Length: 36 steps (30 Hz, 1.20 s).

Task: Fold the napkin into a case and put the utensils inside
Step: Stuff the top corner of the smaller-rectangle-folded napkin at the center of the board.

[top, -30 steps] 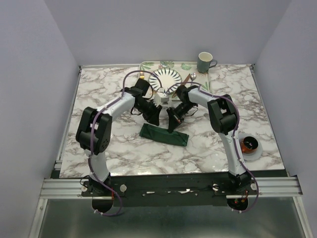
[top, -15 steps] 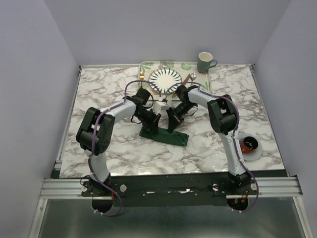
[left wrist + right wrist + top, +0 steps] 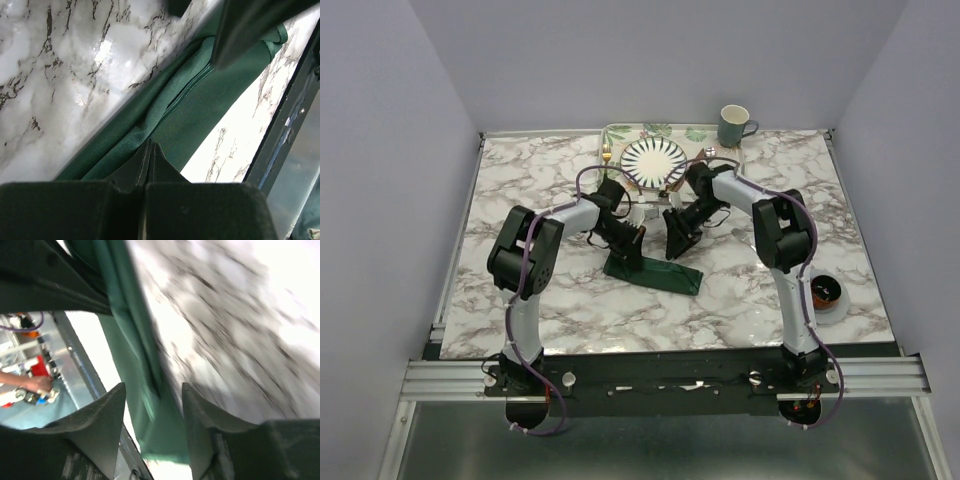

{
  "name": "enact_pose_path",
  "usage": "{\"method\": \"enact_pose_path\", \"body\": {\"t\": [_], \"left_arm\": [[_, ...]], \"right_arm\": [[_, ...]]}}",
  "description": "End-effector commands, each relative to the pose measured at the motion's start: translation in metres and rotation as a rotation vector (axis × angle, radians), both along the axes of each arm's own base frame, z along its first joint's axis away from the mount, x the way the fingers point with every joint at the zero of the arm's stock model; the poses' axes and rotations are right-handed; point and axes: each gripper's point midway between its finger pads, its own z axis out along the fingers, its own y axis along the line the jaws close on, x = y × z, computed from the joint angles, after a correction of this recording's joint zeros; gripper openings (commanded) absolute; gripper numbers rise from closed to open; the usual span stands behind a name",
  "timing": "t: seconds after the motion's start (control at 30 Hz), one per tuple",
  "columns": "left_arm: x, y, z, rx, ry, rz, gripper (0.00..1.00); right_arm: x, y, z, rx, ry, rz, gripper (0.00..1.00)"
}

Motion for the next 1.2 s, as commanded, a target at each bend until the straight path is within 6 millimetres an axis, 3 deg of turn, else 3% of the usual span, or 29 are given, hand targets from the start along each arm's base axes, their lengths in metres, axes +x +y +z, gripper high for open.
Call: {"method": "enact_pose_path", "body": {"t": [0.0,0.1,0.33,0.5,0.6,0.77,0.93,1.03,1.17], "left_arm": [[0.005,0.003,-0.014,0.041,0.019,0.016,0.0],[0.009,0.0,-0.009,0.032,0.029,0.026,0.01],[0.016,-0.006,-0.003,0.036,0.061,0.059,0.02],[0.018,-0.011,-0.005,0.033,0.106,0.1,0.02],[0.02,-0.012,-0.008,0.042,0.133,0.131,0.02],[0.022,-0.014,-0.01,0.058,0.185,0.188,0.02],[0.028,-0.013,-0.009,0.049,0.245,0.259,0.05],[0.03,-0.015,-0.005,0.024,0.26,0.262,0.08],[0.035,-0.019,0.01,-0.038,0.253,0.261,0.15]], "right_arm": [[0.013,-0.031,0.011,-0.073,-0.075,-0.046,0.51],[0.01,-0.036,0.018,-0.079,-0.127,-0.033,0.44],[0.003,-0.055,0.026,-0.152,-0.233,-0.037,0.46],[-0.006,-0.067,0.017,-0.254,-0.309,-0.004,0.44],[-0.015,-0.066,0.011,-0.305,-0.355,0.048,0.44],[-0.017,-0.067,0.005,-0.377,-0.45,0.086,0.53],[-0.02,-0.065,-0.008,-0.413,-0.469,0.107,0.52],[-0.018,-0.066,-0.02,-0.45,-0.5,0.124,0.47],[-0.011,-0.078,-0.037,-0.537,-0.572,0.168,0.33]]}}
